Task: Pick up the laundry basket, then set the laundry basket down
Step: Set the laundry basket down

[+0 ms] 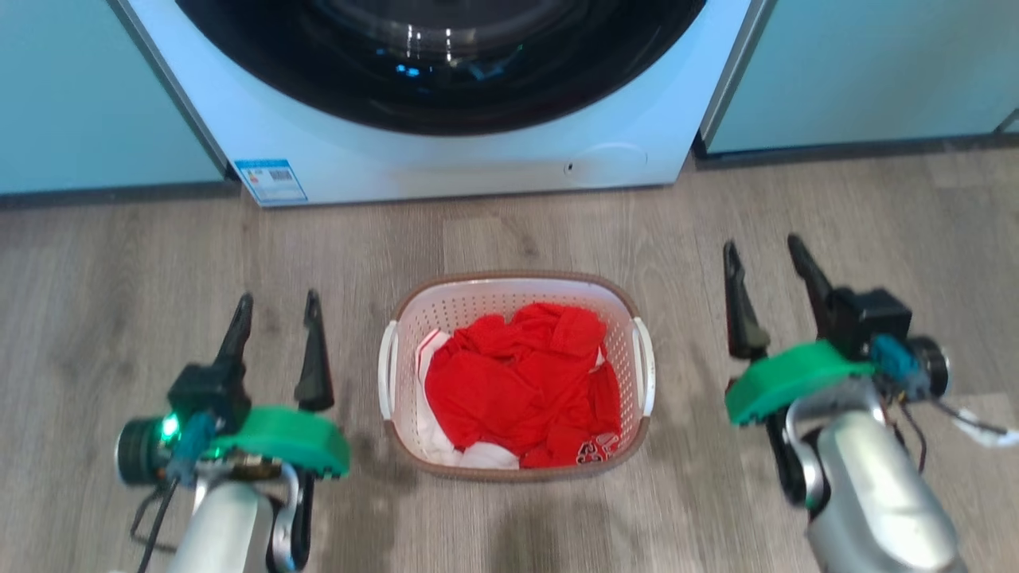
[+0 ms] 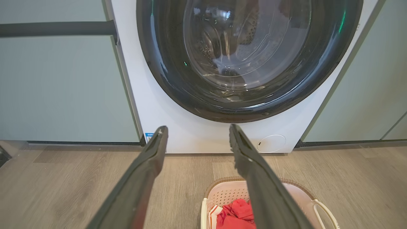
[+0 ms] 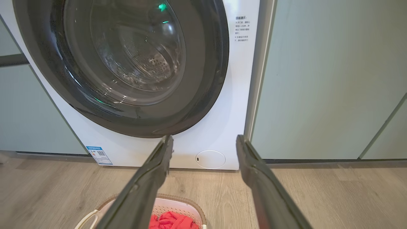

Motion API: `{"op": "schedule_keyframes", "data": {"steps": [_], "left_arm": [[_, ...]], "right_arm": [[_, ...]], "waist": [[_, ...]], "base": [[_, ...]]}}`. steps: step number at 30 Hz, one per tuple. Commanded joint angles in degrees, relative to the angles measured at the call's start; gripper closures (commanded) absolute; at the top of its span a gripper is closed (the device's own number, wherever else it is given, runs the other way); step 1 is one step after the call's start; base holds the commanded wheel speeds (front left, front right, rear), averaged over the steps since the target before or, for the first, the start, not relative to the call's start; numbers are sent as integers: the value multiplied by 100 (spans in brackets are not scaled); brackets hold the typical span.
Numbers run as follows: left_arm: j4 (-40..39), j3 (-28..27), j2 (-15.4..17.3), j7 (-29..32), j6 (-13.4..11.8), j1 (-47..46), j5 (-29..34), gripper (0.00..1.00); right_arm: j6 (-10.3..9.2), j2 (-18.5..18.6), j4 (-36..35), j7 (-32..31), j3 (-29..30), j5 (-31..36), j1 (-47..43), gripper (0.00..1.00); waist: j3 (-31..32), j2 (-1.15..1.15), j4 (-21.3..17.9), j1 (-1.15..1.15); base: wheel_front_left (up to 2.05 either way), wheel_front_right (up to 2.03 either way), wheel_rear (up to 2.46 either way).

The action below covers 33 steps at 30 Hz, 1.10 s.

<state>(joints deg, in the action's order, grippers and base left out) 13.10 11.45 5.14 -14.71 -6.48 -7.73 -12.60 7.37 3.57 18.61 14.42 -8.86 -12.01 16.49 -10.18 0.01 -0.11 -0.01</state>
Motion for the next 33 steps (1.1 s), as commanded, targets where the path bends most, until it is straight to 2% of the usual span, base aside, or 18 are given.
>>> {"op": "schedule_keyframes", "data": {"steps": [1,15,23,33], "left_arm": [[-264,-260,26,-29,13,-47,59,0],[-967,-639,-115,-29,150,1082,256,0],[-1071,-750,-152,-29,253,1389,289,0],[-1063,-862,-190,-29,189,1426,339,0]], "right_arm": [[12,-69,-254,58,-113,28,-21,0],[12,-69,-899,58,110,189,-1108,0],[12,-69,-997,58,180,148,-1299,0],[12,-69,-994,58,191,139,-1359,0]], "waist": [[108,-1,-1,1],[619,-1,-46,1],[831,-1,-108,1],[912,-1,-86,1]], "base": [[0,0,0],[0,0,0],[0,0,0],[0,0,0]]}}
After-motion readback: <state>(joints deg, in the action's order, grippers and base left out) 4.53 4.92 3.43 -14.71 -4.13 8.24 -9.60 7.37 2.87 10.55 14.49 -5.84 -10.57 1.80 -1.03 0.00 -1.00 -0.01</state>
